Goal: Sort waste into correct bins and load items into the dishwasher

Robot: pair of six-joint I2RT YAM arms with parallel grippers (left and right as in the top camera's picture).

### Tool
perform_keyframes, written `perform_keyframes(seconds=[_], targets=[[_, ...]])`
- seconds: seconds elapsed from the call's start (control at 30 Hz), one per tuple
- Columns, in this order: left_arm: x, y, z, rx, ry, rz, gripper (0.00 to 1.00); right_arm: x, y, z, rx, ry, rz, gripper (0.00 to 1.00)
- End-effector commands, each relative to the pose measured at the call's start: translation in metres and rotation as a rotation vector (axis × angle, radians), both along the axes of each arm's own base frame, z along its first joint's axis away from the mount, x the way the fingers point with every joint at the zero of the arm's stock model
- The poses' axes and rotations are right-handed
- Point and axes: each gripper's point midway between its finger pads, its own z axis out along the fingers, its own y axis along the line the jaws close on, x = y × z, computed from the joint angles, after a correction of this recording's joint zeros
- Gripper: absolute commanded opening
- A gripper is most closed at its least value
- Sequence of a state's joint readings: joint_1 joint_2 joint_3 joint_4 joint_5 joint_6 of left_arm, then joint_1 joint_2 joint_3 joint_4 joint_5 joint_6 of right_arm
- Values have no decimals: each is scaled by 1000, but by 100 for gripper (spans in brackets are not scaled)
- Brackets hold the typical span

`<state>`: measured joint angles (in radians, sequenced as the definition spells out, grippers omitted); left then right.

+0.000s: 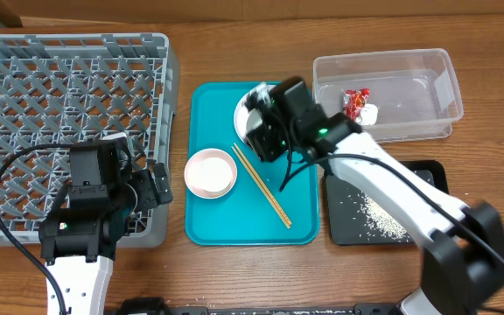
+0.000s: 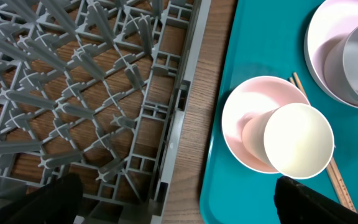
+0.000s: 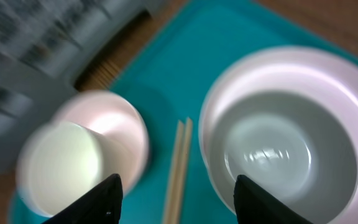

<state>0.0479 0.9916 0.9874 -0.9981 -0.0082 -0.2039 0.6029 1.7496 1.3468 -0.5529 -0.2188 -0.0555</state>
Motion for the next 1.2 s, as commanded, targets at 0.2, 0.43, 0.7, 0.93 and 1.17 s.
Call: perform_keyframes(seconds=[0.2, 0.43, 0.7, 0.93, 1.17], targets=[[4, 0, 9, -9, -26, 5, 100, -47, 50, 7, 161, 213, 21, 59], [4, 0, 9, -9, -25, 5, 100, -51, 49, -51, 37, 307, -71, 48], [4, 0, 8, -10, -22, 5, 100, -61, 41, -79, -28, 399, -103, 10], [4, 0, 8, -10, -23, 4, 100, -39, 36, -34, 48, 322, -130, 4], [14, -29, 15, -150, -67, -94, 100, -8, -13, 50, 170, 213, -235, 4]])
